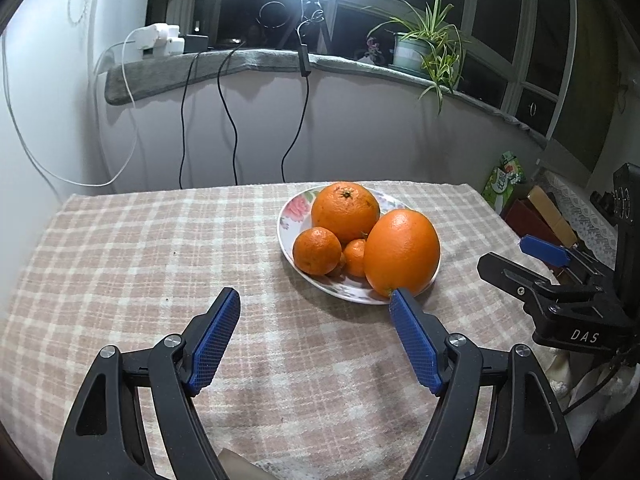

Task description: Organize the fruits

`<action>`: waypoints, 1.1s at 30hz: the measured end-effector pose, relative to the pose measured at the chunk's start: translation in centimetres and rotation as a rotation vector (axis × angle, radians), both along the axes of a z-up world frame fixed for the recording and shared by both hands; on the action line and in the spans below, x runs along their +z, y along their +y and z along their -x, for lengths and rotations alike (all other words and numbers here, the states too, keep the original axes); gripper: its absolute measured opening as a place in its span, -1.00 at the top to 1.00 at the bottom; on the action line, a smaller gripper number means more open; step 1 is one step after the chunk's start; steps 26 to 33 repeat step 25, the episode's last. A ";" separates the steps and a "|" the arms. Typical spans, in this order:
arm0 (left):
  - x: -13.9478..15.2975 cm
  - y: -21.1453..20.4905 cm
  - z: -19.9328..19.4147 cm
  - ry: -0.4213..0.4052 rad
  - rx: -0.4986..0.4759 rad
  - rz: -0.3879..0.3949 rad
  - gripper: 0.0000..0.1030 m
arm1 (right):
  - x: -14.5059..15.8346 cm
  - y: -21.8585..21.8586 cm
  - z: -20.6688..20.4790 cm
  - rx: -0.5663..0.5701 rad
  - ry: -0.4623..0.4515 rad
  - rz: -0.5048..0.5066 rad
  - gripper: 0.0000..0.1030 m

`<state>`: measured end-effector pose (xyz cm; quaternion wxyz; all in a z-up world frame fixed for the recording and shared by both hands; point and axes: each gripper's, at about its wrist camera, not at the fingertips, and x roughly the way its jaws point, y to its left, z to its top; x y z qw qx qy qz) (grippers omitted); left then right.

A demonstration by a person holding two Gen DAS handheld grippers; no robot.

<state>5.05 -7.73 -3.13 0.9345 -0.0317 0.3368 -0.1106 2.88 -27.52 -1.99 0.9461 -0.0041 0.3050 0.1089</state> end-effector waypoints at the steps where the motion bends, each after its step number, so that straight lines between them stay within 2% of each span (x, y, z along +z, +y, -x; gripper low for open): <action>1: 0.0 0.0 0.0 0.000 0.000 -0.002 -0.50 | 0.0 0.0 0.0 0.001 0.001 0.000 -1.00; 33: -0.3 0.2 -0.3 -0.001 0.007 -0.005 -0.50 | -0.5 0.0 -0.4 -0.002 0.006 0.003 -1.00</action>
